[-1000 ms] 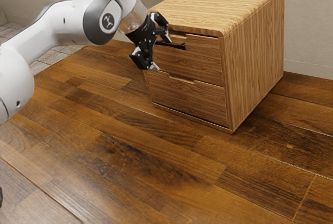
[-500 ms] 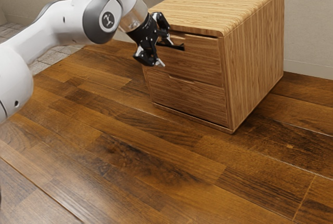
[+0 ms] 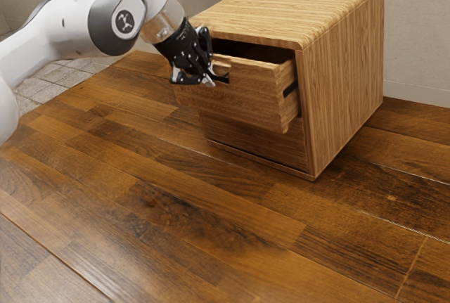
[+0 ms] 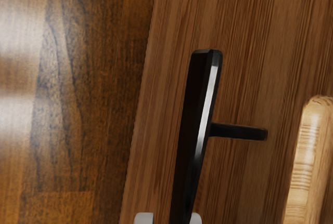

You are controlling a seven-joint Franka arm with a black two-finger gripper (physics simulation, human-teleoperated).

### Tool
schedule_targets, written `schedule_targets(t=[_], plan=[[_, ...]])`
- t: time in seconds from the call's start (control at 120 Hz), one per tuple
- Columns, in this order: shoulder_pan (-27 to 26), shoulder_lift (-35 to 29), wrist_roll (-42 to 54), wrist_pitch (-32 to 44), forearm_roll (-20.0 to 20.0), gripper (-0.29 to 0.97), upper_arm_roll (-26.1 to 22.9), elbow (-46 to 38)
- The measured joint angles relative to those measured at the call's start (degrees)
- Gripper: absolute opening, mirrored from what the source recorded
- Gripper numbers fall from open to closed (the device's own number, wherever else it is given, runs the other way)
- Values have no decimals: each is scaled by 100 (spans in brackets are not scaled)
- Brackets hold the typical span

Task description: Pull the drawer handle with one arm to open the drawer

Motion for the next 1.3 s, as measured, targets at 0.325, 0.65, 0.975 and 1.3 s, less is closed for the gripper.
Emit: schedule_targets(t=[0.325, 0.65, 0.975, 1.3], plan=[[-56, -678, -12, -47, 57, -10, 47, -833], [-126, -1384, -19, -6, 158, -10, 100, -1637], [-216, -2010, -26, 102, 236, -11, 186, -2347], [-97, -2555, -34, 122, 434, -9, 219, -2917]])
